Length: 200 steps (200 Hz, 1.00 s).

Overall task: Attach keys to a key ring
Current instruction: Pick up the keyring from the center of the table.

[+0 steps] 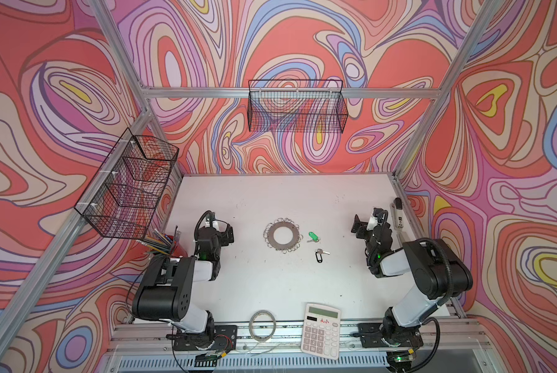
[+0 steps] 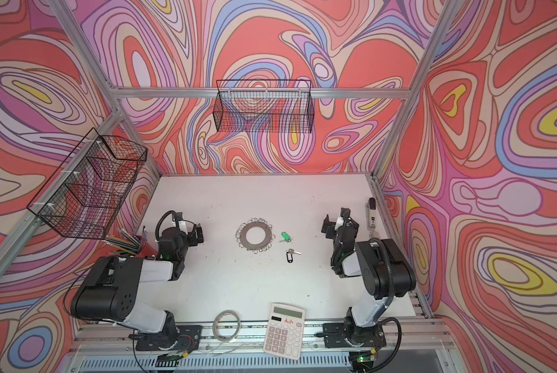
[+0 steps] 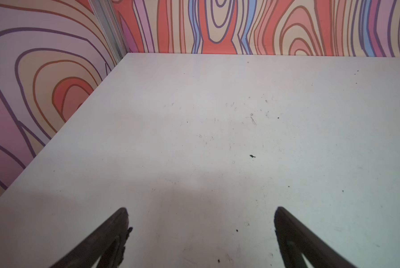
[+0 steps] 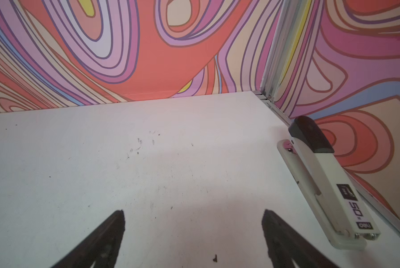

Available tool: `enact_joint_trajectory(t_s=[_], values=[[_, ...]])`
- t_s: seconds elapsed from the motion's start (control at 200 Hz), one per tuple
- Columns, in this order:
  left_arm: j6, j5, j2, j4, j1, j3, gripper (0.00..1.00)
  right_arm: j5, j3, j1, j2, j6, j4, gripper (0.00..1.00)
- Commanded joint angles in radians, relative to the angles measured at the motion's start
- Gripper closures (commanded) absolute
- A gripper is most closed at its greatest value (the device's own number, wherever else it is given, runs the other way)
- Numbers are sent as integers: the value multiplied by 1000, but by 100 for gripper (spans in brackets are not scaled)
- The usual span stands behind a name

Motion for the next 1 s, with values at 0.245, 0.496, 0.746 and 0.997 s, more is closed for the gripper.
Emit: enact_joint_trajectory(t_s=[0.245, 0.496, 0.746, 0.997], values=[[13, -4, 8, 14, 5, 15, 0, 11, 11, -3, 14, -12, 26, 2], [14, -2, 8, 13, 5, 16, 0, 6, 14, -4, 15, -9, 20, 2], [16, -2, 8, 13, 5, 16, 0, 7, 14, -4, 15, -9, 19, 2], [15, -2, 8, 14, 5, 16, 0, 7, 13, -4, 15, -9, 21, 2]])
